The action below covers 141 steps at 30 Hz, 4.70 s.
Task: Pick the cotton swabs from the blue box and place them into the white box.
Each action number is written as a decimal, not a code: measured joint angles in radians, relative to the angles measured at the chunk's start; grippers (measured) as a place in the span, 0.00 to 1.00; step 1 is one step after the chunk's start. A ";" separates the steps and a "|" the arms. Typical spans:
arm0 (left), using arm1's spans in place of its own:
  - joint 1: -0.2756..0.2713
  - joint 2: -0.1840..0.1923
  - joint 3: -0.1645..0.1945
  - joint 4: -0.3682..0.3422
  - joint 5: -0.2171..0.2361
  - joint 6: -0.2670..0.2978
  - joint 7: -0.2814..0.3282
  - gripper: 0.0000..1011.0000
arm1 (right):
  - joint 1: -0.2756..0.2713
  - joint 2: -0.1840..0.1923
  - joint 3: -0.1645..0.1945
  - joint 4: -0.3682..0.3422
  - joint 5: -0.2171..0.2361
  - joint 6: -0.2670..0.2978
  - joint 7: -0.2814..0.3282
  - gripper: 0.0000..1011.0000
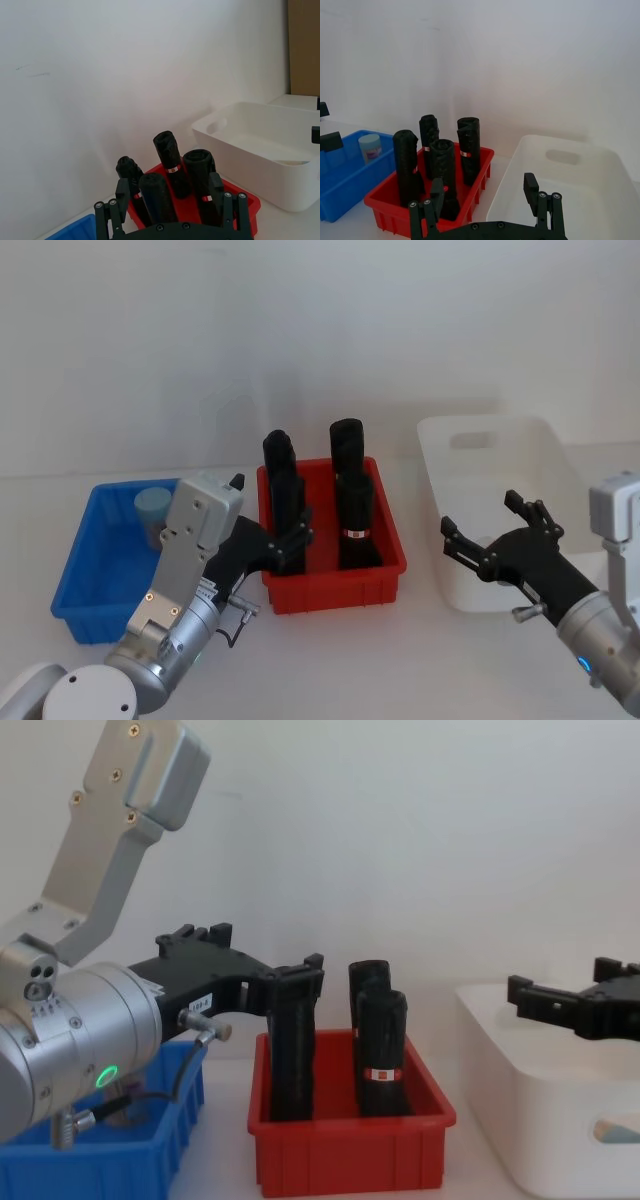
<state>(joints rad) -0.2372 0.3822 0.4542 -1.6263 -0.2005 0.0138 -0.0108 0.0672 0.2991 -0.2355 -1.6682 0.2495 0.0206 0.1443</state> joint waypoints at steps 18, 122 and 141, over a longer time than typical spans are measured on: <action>0.000 0.000 0.000 0.000 0.000 0.000 0.000 0.99 | 0.230 -0.109 -0.031 0.315 -0.079 -0.075 0.148 0.99; 0.000 0.000 0.000 0.000 0.000 0.000 0.000 0.99 | 0.291 -0.088 0.029 0.184 -0.085 -0.011 -0.030 0.33; 0.000 0.000 0.000 0.000 0.000 0.000 0.000 0.99 | 0.272 -0.079 0.034 0.210 -0.076 0.008 0.002 0.64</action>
<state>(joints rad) -0.2371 0.3821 0.4542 -1.6262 -0.2004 0.0138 -0.0110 0.3392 0.2201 -0.2018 -1.4582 0.1740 0.0289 0.1468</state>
